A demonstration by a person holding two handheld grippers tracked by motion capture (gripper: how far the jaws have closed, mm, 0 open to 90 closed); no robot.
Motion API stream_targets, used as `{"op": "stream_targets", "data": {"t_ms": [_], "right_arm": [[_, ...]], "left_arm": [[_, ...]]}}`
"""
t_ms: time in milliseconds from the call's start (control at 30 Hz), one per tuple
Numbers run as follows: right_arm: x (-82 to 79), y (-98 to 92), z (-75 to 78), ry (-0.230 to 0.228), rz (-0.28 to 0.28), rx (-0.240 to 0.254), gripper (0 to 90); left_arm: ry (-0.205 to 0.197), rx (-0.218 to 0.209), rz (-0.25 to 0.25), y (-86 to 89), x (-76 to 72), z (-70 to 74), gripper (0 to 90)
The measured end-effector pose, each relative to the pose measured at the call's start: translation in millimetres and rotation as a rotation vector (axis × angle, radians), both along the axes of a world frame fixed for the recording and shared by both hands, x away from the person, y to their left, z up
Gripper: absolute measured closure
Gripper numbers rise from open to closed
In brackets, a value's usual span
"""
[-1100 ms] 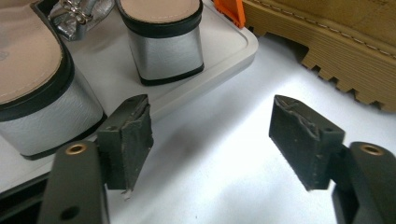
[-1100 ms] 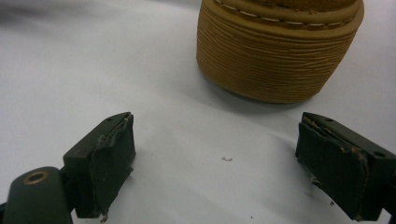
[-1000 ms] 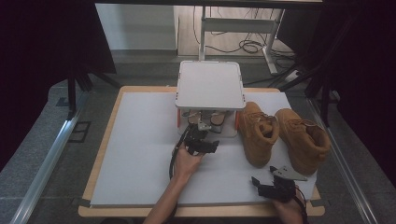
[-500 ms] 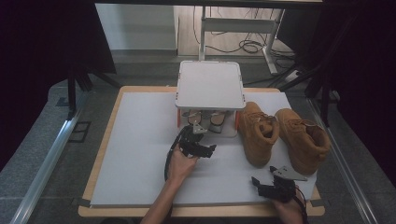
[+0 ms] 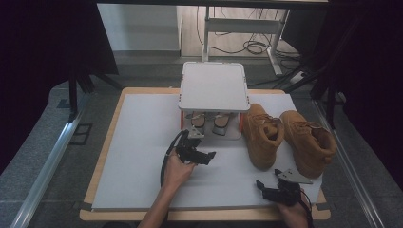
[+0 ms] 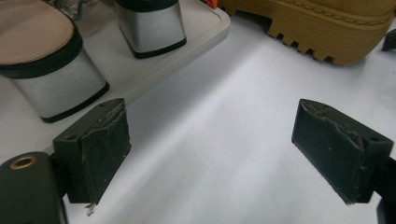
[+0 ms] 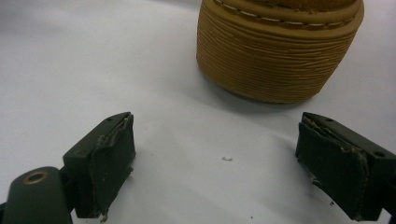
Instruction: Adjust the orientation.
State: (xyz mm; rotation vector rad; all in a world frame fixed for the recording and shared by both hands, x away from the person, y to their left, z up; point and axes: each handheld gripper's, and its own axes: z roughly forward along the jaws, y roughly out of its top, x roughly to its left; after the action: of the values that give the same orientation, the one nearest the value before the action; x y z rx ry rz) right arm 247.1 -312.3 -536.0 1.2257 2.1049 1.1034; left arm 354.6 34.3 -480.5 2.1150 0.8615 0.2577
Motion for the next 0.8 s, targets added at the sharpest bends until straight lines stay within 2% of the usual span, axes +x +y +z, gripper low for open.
{"op": "stream_targets", "data": {"t_ms": [167,267,633,800], "right_arm": [[0.0,0.0,0.0,0.000,0.000,0.000,11.7],[0.0,0.0,0.0,0.000,0.000,0.000,11.7],[0.0,0.1,0.0,0.000,-0.001,-0.001,11.7],[0.0,0.2,0.0,0.000,-0.001,-0.001,11.7]], "left_arm": [[0.018,-0.022,0.001,10.8,-5.6,5.0,11.3],[0.015,-0.039,-0.001,17.2,-9.1,5.6,11.2],[0.048,-0.021,-0.023,38.4,-20.6,-2.8,11.2],[0.041,-0.010,-0.017,51.0,-27.8,-3.7,11.2]]}}
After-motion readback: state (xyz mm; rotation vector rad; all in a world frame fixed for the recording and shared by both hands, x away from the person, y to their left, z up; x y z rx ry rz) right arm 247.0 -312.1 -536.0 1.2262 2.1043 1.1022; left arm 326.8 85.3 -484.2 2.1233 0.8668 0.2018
